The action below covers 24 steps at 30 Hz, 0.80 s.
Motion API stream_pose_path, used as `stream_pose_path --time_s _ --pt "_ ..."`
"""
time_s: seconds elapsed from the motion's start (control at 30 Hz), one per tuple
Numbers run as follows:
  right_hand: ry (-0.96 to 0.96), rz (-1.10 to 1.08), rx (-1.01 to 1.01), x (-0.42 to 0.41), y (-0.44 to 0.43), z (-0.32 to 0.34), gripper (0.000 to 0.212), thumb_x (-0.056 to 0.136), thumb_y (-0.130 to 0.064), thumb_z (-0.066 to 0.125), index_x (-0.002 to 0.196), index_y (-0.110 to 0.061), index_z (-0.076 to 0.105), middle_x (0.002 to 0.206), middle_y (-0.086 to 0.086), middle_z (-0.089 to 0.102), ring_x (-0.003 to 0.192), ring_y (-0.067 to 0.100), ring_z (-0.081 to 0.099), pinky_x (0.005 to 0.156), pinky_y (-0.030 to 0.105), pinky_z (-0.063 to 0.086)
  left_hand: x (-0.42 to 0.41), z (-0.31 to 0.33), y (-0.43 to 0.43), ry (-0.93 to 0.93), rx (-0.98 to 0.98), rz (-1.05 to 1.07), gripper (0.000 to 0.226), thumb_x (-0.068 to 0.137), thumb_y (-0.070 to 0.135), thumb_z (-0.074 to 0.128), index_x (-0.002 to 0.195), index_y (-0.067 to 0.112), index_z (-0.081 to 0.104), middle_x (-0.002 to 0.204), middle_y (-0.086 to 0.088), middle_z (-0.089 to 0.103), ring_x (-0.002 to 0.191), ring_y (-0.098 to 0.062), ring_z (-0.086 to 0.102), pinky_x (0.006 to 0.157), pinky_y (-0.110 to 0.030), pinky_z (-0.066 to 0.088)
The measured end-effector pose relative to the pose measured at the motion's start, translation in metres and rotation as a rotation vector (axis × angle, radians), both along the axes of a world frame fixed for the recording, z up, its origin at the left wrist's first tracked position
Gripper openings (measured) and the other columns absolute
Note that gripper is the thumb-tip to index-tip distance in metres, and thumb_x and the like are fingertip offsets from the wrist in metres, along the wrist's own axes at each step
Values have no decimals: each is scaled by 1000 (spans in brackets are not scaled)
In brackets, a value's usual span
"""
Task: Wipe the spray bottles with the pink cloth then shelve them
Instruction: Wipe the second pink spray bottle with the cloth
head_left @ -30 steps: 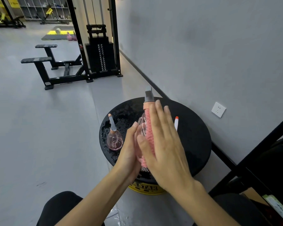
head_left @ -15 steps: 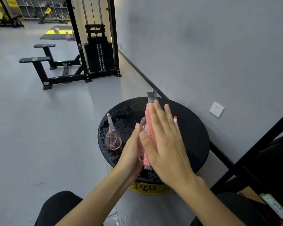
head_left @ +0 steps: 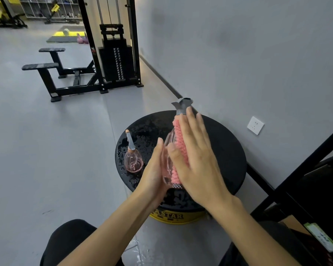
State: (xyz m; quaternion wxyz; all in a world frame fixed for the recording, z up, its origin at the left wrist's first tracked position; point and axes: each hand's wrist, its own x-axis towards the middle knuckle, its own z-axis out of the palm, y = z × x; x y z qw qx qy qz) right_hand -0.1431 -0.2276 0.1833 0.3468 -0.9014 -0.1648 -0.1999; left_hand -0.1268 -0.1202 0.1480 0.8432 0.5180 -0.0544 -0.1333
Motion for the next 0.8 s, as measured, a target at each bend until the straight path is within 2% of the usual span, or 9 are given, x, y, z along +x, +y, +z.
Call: stream_pose_path --time_s 0.07,0.13,0.2,0.27,0.33,0.47,0.57,0.67,0.8 --pt "-19 -5 -48 -15 3 -9 66 101 -49 25 157 -24 1 164 -13 -6 149 3 -13 124 41 6 2 2 1 -2 -19 25 51 101 51 31 127 20 63 118 -3 73 110 -14 69 83 -24 57" --pt "-11 -38 -105 -29 6 -19 67 100 -49 25 156 -25 -4 164 -14 -11 149 4 -14 123 43 7 3 3 1 -13 -22 56 50 94 55 45 124 21 66 124 -7 70 117 -20 66 95 -32 51" --pt "14 -65 -113 -35 9 -23 69 99 -51 24 156 -27 -8 162 -16 -16 148 3 -18 122 42 4 4 1 -2 -20 1 64 48 88 58 51 119 26 71 127 -5 69 120 -19 63 99 -34 46" --pt "31 -74 -69 -29 8 -20 69 98 -54 22 155 -30 -9 162 -19 -17 147 1 -20 122 41 1 1 -2 -5 4 -7 44 44 91 54 45 113 28 74 123 -3 71 116 -17 66 92 -28 52" --pt "44 -85 -8 -14 2 -12 70 97 -58 19 156 -30 -6 162 -19 -15 146 -1 -21 123 40 2 -2 -4 -9 -7 7 4 45 93 50 40 118 27 71 122 -2 72 115 -18 66 82 -26 57" --pt "61 -76 6 6 -9 -1 71 97 -59 18 157 -25 2 164 -15 -7 147 -2 -17 124 39 5 -6 -2 -13 -25 34 -40 37 102 46 35 120 34 65 111 15 74 97 0 71 64 -29 60" --pt "25 -77 -88 -10 -4 -10 66 101 -53 19 157 -27 -3 163 -16 -12 148 0 -17 124 42 3 0 -3 -12 7 -7 51 45 95 48 41 120 22 68 119 -3 73 111 -15 69 84 -28 56" --pt "26 -74 -119 -31 2 -26 67 100 -50 23 156 -28 -8 162 -17 -16 148 3 -18 122 41 2 4 -4 -7 48 -58 81 49 94 49 42 125 19 66 125 -7 70 119 -19 64 97 -32 49" --pt "31 -39 -63 -23 4 -24 68 99 -51 24 156 -27 -4 163 -17 -13 148 4 -19 122 42 1 1 -4 -5 59 -2 28 46 100 47 33 122 22 65 117 -1 74 110 -13 69 83 -23 55"
